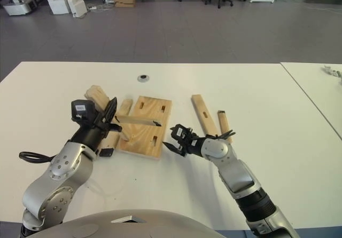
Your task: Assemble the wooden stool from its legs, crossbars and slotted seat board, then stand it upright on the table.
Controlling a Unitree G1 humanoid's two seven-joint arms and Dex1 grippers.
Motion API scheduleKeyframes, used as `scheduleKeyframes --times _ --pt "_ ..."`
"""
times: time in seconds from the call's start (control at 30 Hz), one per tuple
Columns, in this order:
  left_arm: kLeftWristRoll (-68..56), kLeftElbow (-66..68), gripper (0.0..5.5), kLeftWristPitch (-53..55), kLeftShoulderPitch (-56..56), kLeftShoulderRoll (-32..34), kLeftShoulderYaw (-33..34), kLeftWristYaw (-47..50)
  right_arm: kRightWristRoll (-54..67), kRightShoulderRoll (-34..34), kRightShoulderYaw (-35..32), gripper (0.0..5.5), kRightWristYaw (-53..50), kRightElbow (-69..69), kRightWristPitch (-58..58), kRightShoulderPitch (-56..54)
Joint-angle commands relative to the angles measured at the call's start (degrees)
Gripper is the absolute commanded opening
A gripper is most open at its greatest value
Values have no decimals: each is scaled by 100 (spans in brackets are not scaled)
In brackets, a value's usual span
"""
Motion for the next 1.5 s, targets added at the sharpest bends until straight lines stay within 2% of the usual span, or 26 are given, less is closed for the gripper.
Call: scheduleKeyframes --times 0.03,0.1,0.13,0.27,0.37,0.43,0.6,0.67,0.73,0.8,0.87,0.97,1.1,1.2,1.5 --pt "230 286 101 273 44 110 -85 -275 -103 -56 -143 300 -66 11 -67 -126" --pt "-39 120 101 90 -87 -68 79 -492 -111 -28 -230 300 -99 21 -64 -113" --pt "-266 60 140 -35 -50 -161 136 -691 -114 -30 -302 300 -128 43 -71 -101" --pt "-951 109 203 -341 216 -597 667 -1033 112 35 -706 300 -204 -59 86 -124" --pt "-1650 36 255 -394 131 -697 1189 -1280 242 -189 -1235 300 -221 -105 125 -146" --pt "-2370 -93 295 -285 83 -692 1258 -1505 329 -362 -1588 300 -187 -75 125 -239" --pt "-3942 -371 382 27 126 -256 1240 -1884 414 -635 -2085 300 -175 210 38 -609" --pt "-4111 -410 424 -11 -113 65 1527 -1812 455 -654 -2173 300 -183 238 43 -669" --pt "-4099 -210 458 -289 -737 370 2132 -1671 475 -639 -2227 300 -214 293 8 -682" --pt "-3715 290 458 -556 -1312 576 2614 -1506 524 -494 -2328 300 -367 473 -42 -722" --pt "-3012 817 458 -544 -1423 793 2523 -1443 508 -368 -2359 300 -531 725 -98 -791" --pt "-1646 1599 458 -204 -1262 1313 1644 -1465 473 -260 -2338 300 -661 1053 -213 -861" --pt "-781 2257 458 252 -1154 1514 510 -1935 380 -128 -2174 300 -707 1410 -417 -882" --pt "-490 2568 458 696 -1156 1416 209 -2001 277 -20 -1971 300 -732 1603 -517 -917" --pt "219 2637 317 1169 -868 1373 68 -2013 207 168 -1814 300 -800 1625 -512 -913"
